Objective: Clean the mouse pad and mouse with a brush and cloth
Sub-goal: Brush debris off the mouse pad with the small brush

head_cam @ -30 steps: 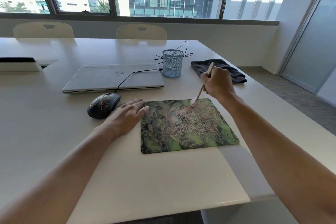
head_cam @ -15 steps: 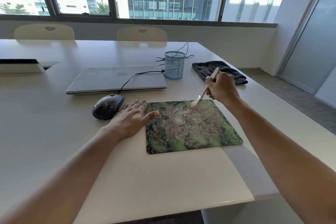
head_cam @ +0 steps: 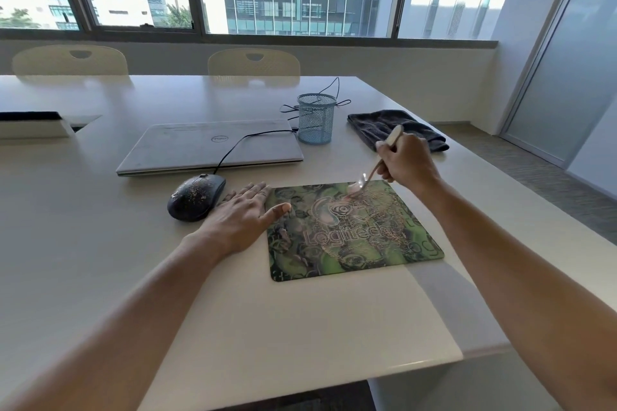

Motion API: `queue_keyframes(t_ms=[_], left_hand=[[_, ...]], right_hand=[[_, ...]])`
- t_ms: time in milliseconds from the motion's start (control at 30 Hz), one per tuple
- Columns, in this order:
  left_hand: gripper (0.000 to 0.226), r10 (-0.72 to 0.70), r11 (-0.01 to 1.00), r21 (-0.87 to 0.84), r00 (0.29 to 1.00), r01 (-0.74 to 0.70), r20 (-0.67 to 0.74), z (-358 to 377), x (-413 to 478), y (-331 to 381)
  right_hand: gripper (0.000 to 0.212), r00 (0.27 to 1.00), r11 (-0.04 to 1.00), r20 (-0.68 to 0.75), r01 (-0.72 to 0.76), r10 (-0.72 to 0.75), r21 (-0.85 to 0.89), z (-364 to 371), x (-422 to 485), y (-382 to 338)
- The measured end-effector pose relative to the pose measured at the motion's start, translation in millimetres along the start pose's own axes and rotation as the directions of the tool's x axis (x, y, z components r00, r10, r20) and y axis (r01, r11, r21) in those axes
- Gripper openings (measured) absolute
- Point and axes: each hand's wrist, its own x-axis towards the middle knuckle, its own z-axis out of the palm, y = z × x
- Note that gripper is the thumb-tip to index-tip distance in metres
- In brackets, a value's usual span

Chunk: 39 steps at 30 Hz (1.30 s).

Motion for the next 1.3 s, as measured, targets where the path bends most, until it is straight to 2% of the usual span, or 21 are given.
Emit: queue_keyframes(t_ms=[67, 133, 300, 433, 567, 700, 767, 900, 1033, 1167, 1300], left_hand=[[0.097, 0.0, 1.0, 0.002, 1.0, 0.0, 0.0, 0.3, 0.2, -0.4], [0.098, -0.001, 1.0, 0.004, 1.0, 0.001, 0.0, 0.6, 0.5, -0.3], [0.099, 0.001, 1.0, 0.005, 1.0, -0.001, -0.003, 0.3, 0.2, -0.7], [0.097, -0.001, 1.0, -0.002, 1.0, 0.001, 0.002, -0.9, 0.3, 0.6], [0.086, -0.003, 1.0, 0.009, 1.0, 0.003, -0.012, -0.1, 0.2, 0.1], [0.081, 0.001, 1.0, 0.009, 1.0, -0.001, -0.016, 0.3, 1.0, -0.4], [0.084, 0.001, 1.0, 0.004, 1.0, -0.001, -0.015, 0.2, 1.1, 0.0], [0.097, -0.007, 1.0, -0.009, 1.0, 0.007, -0.005, -0.7, -0.2, 0.8], [0.086, -0.005, 1.0, 0.002, 1.0, 0.005, -0.012, 0.2, 0.8, 0.6], [0.085, 0.002, 1.0, 0.004, 1.0, -0.002, -0.008, 0.4, 0.5, 0.1], [0.083, -0.002, 1.0, 0.008, 1.0, 0.002, -0.016, 0.5, 1.0, 0.1]], right_hand=[[0.031, 0.999, 0.992, -0.046, 0.024, -0.03, -0.123, -9.7, 3.7, 1.9], [0.032, 0.996, 0.985, -0.073, 0.045, -0.058, -0.166, -11.3, 5.6, -3.3], [0.031, 0.998, 0.98, 0.039, 0.044, -0.052, 0.193, 21.0, -3.0, -31.7], [0.032, 0.992, 0.959, 0.127, -0.026, -0.011, 0.284, 42.3, -12.6, -39.9], [0.032, 0.994, 0.987, 0.099, -0.054, 0.039, 0.152, 25.6, -8.4, -24.7], [0.031, 1.0, 0.995, -0.007, -0.007, 0.006, -0.104, -0.2, 2.2, -15.2], [0.031, 0.999, 0.992, -0.035, 0.019, -0.023, -0.128, -0.8, 4.3, -19.3], [0.03, 0.998, 0.99, 0.03, 0.058, -0.062, 0.131, 24.7, -3.7, -39.3], [0.03, 0.989, 0.946, 0.148, -0.042, -0.006, 0.322, 49.1, -12.1, -50.2], [0.029, 0.988, 0.966, 0.144, -0.088, 0.054, 0.244, 41.8, -9.8, -37.7], [0.029, 0.997, 0.999, 0.068, -0.034, 0.032, 0.029, 16.6, 1.5, -22.8]])
